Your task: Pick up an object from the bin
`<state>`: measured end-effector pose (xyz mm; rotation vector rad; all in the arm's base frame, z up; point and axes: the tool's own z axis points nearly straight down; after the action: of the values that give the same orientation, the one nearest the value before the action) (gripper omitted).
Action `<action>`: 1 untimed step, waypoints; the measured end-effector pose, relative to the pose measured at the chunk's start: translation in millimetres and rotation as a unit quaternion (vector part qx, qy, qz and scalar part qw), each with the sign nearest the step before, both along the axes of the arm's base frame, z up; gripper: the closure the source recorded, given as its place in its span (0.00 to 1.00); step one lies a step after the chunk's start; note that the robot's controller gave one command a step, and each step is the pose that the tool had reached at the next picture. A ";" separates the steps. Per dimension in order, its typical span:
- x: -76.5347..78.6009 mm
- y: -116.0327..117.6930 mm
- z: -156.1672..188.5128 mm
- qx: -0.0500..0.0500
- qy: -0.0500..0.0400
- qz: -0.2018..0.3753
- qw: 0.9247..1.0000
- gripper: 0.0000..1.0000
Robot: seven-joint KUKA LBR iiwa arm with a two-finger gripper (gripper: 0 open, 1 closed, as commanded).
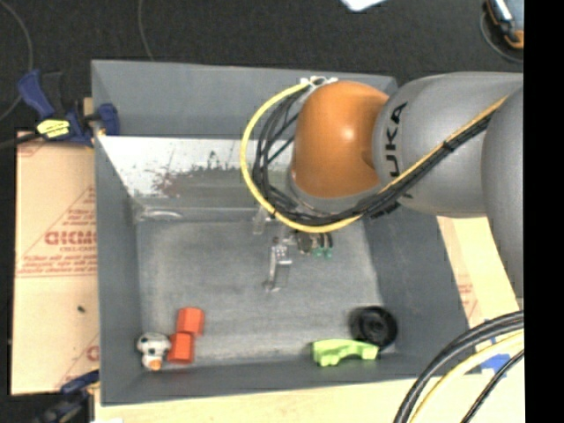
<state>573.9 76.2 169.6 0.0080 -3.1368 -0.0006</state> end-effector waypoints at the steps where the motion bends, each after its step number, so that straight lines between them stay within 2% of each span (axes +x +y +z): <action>1: 1.7 -0.4 4.8 0.000 -0.004 -0.001 1.000 0.00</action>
Offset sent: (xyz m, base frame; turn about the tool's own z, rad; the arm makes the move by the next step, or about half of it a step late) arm -0.0468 -0.0426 -0.0305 0.1174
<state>575.5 75.8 174.4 0.0048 -3.1449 -0.0016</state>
